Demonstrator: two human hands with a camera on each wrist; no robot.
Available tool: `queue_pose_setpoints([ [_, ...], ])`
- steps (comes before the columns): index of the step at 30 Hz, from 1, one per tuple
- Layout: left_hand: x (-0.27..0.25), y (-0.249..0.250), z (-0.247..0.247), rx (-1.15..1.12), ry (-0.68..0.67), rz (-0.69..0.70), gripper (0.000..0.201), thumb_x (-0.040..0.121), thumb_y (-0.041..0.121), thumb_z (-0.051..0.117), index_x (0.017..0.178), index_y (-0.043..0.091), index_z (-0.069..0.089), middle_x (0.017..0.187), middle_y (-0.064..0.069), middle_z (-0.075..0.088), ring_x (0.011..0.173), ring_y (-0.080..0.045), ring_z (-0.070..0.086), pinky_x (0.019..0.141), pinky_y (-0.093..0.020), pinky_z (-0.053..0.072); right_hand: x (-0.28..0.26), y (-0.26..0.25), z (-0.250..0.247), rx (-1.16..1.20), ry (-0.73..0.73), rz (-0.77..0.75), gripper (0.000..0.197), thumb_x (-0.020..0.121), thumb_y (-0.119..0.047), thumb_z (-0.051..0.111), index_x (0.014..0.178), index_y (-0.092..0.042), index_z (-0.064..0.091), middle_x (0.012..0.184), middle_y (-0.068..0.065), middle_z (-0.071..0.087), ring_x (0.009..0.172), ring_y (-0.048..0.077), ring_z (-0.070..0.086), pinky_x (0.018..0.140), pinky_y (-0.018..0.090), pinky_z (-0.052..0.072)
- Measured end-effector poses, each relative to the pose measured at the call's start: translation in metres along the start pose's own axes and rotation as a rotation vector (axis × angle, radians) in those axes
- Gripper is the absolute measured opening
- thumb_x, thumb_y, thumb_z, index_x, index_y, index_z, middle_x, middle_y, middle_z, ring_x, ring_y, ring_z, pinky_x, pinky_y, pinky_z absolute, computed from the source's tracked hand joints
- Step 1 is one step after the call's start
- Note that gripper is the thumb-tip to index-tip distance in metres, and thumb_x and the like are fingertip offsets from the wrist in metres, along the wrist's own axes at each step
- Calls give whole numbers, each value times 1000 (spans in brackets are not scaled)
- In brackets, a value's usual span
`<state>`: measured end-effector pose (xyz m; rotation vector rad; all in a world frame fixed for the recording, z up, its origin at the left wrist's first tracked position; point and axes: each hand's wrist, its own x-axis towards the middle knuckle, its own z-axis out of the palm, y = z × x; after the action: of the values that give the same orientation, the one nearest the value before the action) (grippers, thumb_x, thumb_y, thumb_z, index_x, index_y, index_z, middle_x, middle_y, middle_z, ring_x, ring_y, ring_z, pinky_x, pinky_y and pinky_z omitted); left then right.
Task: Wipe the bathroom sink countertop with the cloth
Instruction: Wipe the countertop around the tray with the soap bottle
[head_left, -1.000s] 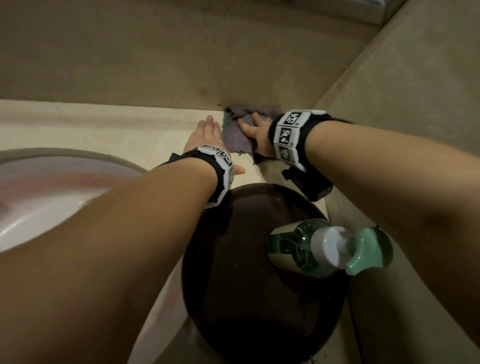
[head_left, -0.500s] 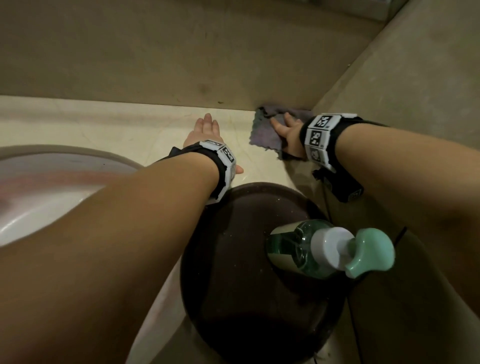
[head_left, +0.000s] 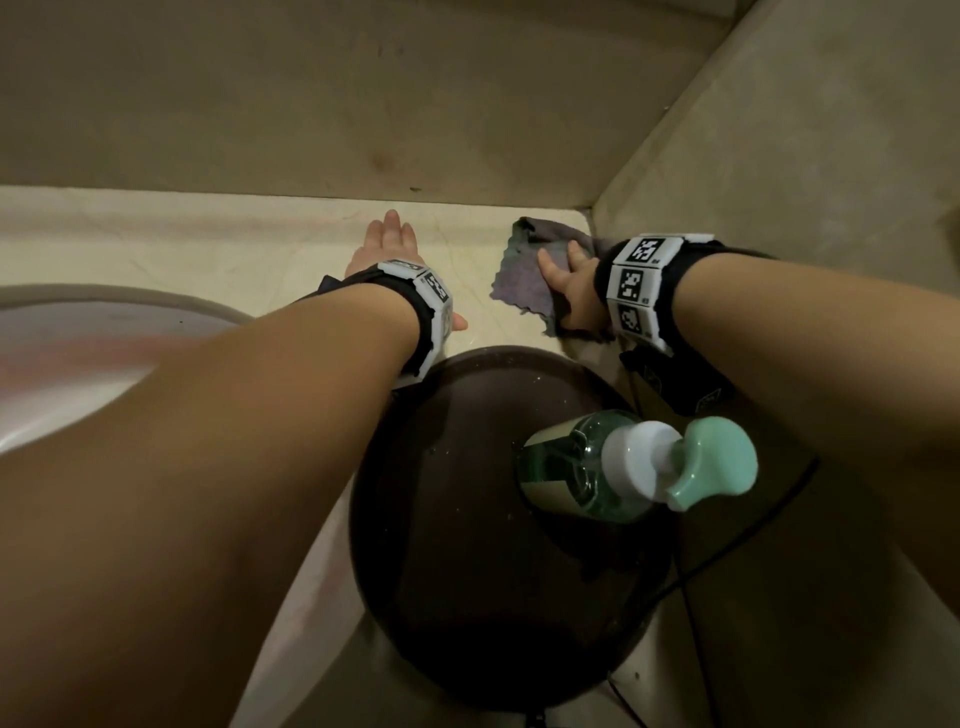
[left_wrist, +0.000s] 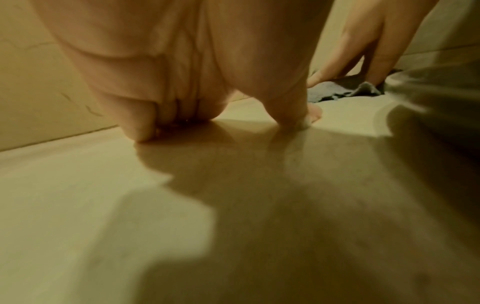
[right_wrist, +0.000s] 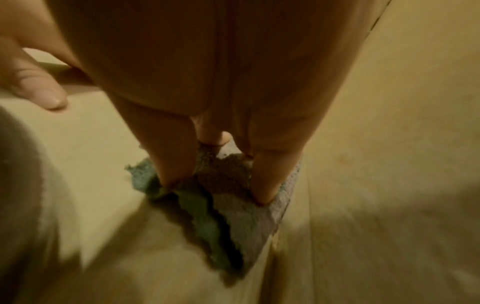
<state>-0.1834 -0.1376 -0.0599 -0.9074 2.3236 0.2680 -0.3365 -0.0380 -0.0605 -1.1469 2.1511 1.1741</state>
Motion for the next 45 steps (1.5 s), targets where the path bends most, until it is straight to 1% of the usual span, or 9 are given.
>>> queue_pose_setpoints([
  [6,-3,0,0,27,3,14,110,84,68,43,150,1,-12,160,-14,-14,149,-28,-10,120,-40,5,-12,-2,-1,52,-21,-29,82,98,-37,43,151,-15,-15,159,25,-8,146,40,16,119,44,17],
  [10,-1,0,0,12,4,9,111,83,68,46,150,1,-12,160,-14,-14,149,-29,-9,120,-40,5,-6,6,-11,249,60,-82,79,95,-20,54,153,-7,2,158,26,8,145,42,15,117,47,17],
  [16,7,0,2,-29,-4,-12,116,80,68,51,150,2,-13,160,-13,-16,149,-28,-10,120,-39,4,8,14,-29,310,131,-89,79,92,-14,58,153,-7,8,156,26,14,144,42,19,116,47,21],
  [19,5,2,0,-21,-11,-12,115,81,67,51,150,1,-13,160,-13,-16,149,-28,-10,120,-39,4,13,13,-24,260,135,-105,79,93,-15,56,154,-10,5,157,26,12,144,43,18,116,47,20],
  [24,10,2,1,-50,-18,-36,119,78,69,53,150,2,-14,159,-13,-17,149,-28,-10,120,-39,5,25,-14,-22,56,179,-114,74,97,-40,37,152,-26,-10,160,20,-5,146,44,8,119,53,13],
  [30,11,2,1,2,-5,-15,116,80,71,47,149,0,-14,159,-15,-16,149,-30,-10,121,-39,3,21,-22,-36,-8,188,-245,78,96,-37,45,152,-30,-10,161,13,-14,149,38,3,120,49,8],
  [36,14,1,4,-17,0,-18,118,79,71,49,149,2,-14,159,-14,-18,149,-29,-10,121,-40,5,37,0,-20,-122,123,-68,105,85,-38,62,149,-31,-20,161,13,-12,146,40,15,115,56,22],
  [42,11,2,3,15,4,-20,115,81,70,47,149,1,-14,159,-14,-17,149,-29,-10,120,-41,4,32,12,-18,-254,-33,13,100,90,-27,58,148,-29,-23,162,12,-6,150,30,7,119,51,18],
  [45,13,2,4,8,7,-17,116,80,70,48,150,1,-14,159,-14,-17,149,-30,-10,120,-42,4,30,24,-28,-171,-77,-52,94,87,-20,62,150,-42,-4,160,5,18,138,31,37,109,49,37],
])
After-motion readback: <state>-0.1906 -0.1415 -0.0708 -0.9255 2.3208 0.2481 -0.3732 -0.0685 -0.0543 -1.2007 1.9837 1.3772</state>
